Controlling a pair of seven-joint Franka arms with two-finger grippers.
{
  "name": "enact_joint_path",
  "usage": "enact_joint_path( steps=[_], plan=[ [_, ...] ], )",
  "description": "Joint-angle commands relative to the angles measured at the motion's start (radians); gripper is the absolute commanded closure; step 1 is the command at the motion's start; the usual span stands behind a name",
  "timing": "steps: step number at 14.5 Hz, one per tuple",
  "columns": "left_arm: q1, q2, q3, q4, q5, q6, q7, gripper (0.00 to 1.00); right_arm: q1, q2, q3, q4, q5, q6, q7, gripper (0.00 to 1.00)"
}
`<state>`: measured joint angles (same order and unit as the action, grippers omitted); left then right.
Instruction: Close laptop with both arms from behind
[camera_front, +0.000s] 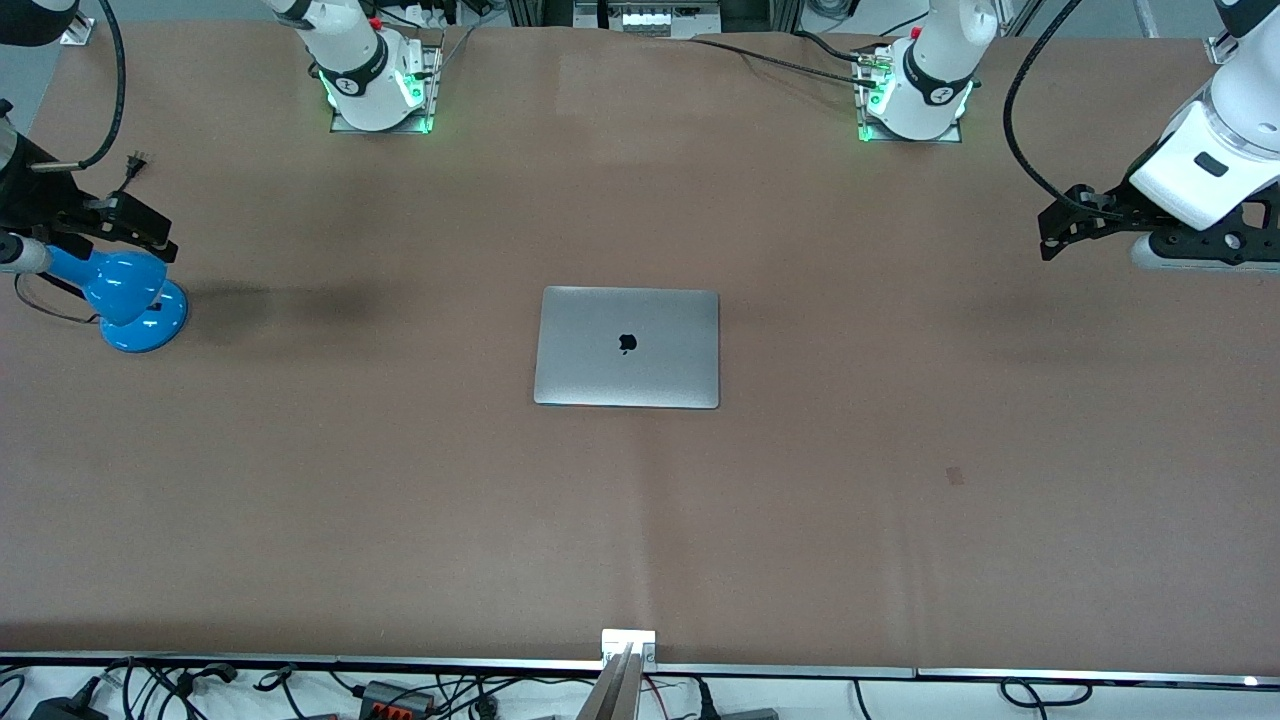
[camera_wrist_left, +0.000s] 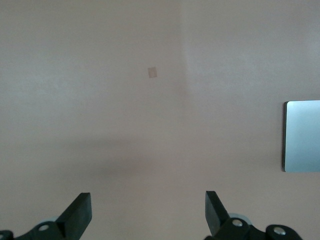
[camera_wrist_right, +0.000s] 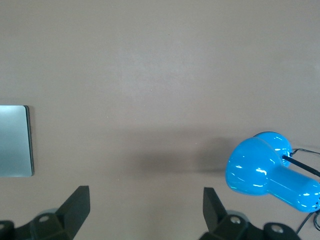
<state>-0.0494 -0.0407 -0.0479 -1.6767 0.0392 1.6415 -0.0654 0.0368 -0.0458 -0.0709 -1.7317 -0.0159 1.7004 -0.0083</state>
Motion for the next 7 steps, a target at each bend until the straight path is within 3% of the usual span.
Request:
enact_joint_path(
  steps=[1, 7],
  plan=[
    [-0.003, -0.018, -0.001, -0.005, -0.01, -0.009, -0.004, 0.0, -0.079, -0.019, 0.075, -0.016, -0.01, -0.004, -0.016, 0.0],
    [-0.004, -0.016, -0.007, 0.006, -0.01, -0.012, -0.004, 0.0, -0.086, -0.022, 0.083, -0.017, -0.006, -0.034, -0.024, 0.0]
  ],
)
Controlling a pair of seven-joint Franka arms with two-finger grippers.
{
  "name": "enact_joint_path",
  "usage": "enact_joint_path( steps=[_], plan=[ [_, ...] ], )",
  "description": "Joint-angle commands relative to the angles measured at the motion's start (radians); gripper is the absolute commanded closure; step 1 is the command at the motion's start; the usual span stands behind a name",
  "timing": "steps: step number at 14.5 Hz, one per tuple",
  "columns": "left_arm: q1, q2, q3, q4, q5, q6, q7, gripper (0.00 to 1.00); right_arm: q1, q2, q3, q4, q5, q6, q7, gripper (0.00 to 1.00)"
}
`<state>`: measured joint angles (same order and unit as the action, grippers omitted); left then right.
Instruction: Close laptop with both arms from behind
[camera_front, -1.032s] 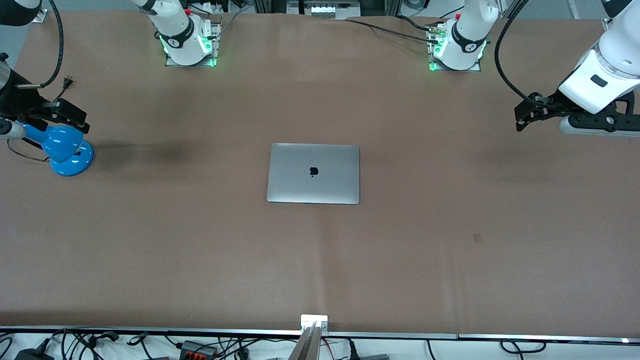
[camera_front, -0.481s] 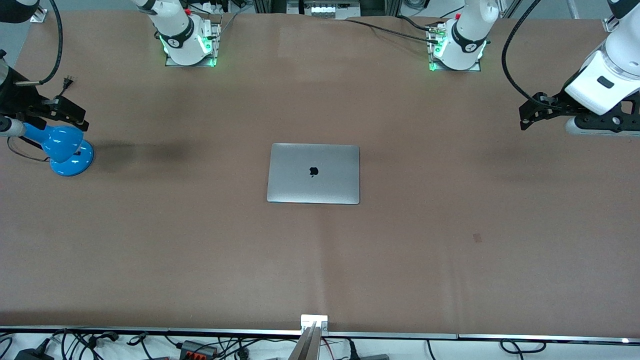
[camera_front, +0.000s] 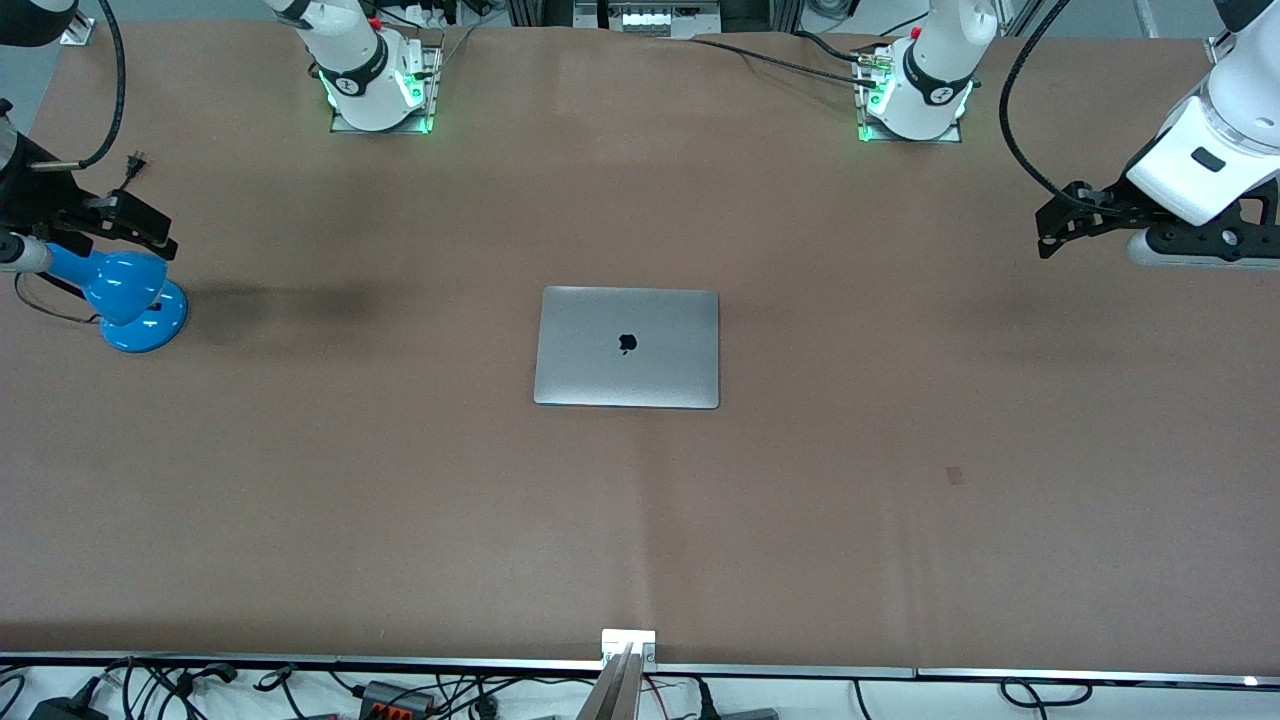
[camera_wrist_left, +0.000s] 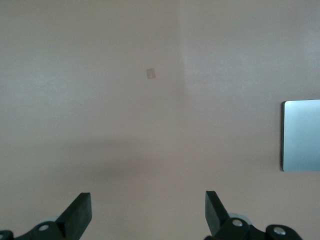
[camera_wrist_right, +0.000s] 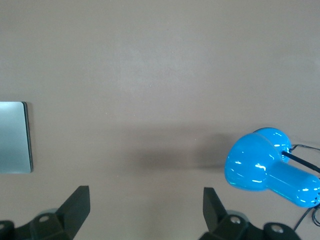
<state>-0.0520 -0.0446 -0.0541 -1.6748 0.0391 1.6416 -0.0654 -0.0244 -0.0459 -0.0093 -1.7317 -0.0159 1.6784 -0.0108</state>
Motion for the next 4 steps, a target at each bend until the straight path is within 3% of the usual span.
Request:
enact_joint_path(
  steps=[1, 4],
  plan=[
    [-0.002, -0.012, -0.001, 0.004, -0.01, -0.012, -0.004, 0.0, -0.023, -0.022, 0.022, -0.019, -0.006, -0.014, -0.021, 0.0],
    [-0.005, -0.014, -0.003, 0.006, -0.01, -0.014, -0.004, 0.0, -0.023, -0.022, 0.023, -0.019, -0.004, -0.019, -0.02, 0.0]
  ],
)
